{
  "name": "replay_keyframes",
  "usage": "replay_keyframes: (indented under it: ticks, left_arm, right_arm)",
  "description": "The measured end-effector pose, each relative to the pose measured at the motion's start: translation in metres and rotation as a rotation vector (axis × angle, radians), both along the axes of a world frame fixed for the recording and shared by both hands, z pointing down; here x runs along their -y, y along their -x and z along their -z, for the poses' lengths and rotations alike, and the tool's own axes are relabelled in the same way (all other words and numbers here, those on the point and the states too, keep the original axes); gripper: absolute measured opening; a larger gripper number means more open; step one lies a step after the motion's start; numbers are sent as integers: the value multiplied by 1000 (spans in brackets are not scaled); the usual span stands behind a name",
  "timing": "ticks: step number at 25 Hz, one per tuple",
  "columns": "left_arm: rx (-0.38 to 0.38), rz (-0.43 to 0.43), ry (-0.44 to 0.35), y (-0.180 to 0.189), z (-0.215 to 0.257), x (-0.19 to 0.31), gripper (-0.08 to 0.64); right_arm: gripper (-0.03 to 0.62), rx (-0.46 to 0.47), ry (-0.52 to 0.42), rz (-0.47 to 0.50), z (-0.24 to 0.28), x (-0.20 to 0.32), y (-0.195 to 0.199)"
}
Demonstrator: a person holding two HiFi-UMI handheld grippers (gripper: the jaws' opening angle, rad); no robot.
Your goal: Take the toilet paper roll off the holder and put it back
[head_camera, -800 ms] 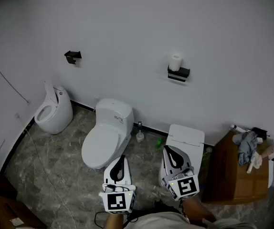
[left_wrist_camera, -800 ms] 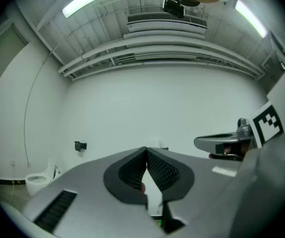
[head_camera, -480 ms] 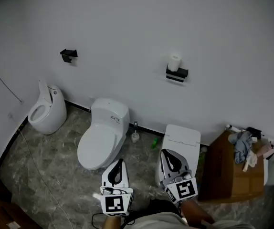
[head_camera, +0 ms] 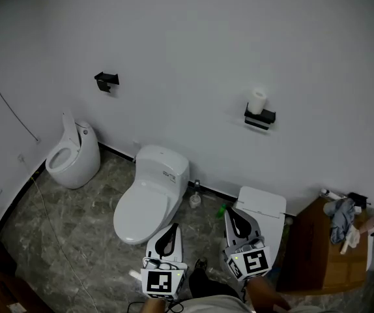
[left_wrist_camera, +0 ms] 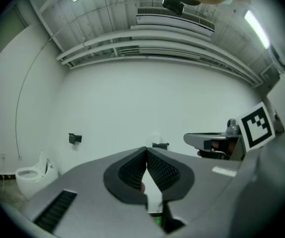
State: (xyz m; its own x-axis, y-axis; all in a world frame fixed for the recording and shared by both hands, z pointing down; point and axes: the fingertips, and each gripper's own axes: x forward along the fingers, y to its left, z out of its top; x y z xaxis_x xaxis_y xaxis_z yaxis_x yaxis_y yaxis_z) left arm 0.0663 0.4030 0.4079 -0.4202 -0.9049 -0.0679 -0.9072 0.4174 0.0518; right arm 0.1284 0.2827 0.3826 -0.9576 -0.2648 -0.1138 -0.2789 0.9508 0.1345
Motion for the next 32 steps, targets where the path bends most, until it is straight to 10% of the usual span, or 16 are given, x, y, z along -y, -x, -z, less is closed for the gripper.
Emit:
replay_keyframes:
  ticks: [17,32]
  left_arm:
    - [-7,-105,71,120,8,183,9]
    - [-74,-456,158,177,-28,328,11]
  right_arm:
    - [5,-12,15,-22,8,173,115]
    - [5,-90,82,-295,-26,286,138]
